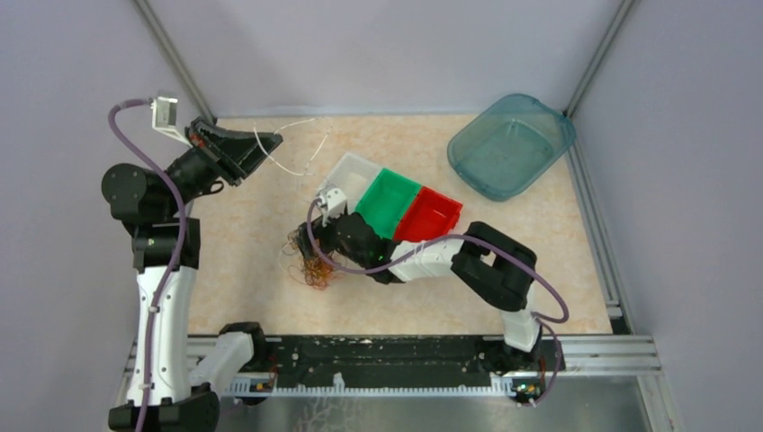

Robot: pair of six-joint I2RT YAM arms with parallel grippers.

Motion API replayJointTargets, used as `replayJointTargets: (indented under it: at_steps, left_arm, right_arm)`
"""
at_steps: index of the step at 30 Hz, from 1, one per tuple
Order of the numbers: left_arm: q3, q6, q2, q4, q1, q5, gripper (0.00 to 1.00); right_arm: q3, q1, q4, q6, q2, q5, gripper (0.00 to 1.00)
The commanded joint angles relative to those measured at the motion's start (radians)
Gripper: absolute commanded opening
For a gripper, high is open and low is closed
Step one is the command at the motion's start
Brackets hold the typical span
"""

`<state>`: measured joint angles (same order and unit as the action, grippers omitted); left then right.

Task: Untangle the cables
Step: Untie the cable.

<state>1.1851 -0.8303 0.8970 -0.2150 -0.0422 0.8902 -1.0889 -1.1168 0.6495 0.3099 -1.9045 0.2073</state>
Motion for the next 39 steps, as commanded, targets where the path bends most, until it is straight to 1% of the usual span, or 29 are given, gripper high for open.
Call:
replayJointTargets:
  at_steps: [1,4,8,11,13,18,21,24,28,31,33,35,36,38,39]
  left_arm:
    - [0.053,-0.021,0.008,-0.063,-0.006,-0.002,0.00]
    - [0.109,-0.020,0.023,-0.066,-0.006,0.000,0.00]
    - [0.211,0.019,0.038,-0.044,-0.006,-0.012,0.00]
    - [0.302,0.082,0.054,-0.003,-0.006,-0.044,0.00]
    - [0.375,0.152,0.064,0.039,-0.006,-0.100,0.00]
    - [0.589,0.340,0.124,0.152,-0.007,-0.308,0.00]
    - [0.649,0.415,0.155,0.141,-0.005,-0.354,0.00]
    - [0.725,0.452,0.196,0.155,-0.005,-0.387,0.00]
    - [0.770,0.473,0.232,0.160,-0.006,-0.371,0.00]
    - [0.759,0.486,0.243,0.148,-0.006,-0.321,0.00]
    - [0.777,0.519,0.252,0.112,-0.006,-0.350,0.00]
    - [0.817,0.555,0.268,0.069,-0.006,-0.397,0.00]
    - [0.847,0.560,0.283,0.068,-0.006,-0.392,0.00]
    - [0.903,0.532,0.315,0.114,-0.007,-0.334,0.00]
    - [0.902,0.511,0.317,0.129,-0.006,-0.294,0.00]
  right_arm:
    - [-0.095,-0.028,-0.042,-0.031,-0.059,0.033,0.87]
    - [-0.107,-0.029,-0.086,-0.055,-0.091,0.101,0.83]
    - [-0.059,-0.029,-0.079,-0.080,-0.100,0.116,0.80]
    - [0.005,-0.030,-0.068,-0.080,-0.088,0.129,0.78]
    - [0.056,-0.030,-0.053,-0.078,-0.067,0.144,0.78]
    - [0.170,-0.030,-0.007,-0.051,-0.024,0.175,0.78]
    - [0.210,-0.029,0.010,-0.045,-0.002,0.192,0.77]
    - [0.238,-0.030,0.019,-0.038,0.022,0.211,0.76]
    - [0.273,-0.026,0.032,-0.037,0.077,0.233,0.76]
    - [0.320,-0.003,0.061,-0.044,0.174,0.207,0.78]
    - [0.347,0.007,0.075,-0.065,0.236,0.195,0.78]
    - [0.353,0.008,0.054,-0.083,0.272,0.199,0.81]
    - [0.357,0.007,0.045,-0.087,0.298,0.199,0.82]
    - [0.376,0.007,0.048,-0.086,0.357,0.195,0.86]
    - [0.381,0.008,0.045,-0.087,0.391,0.191,0.88]
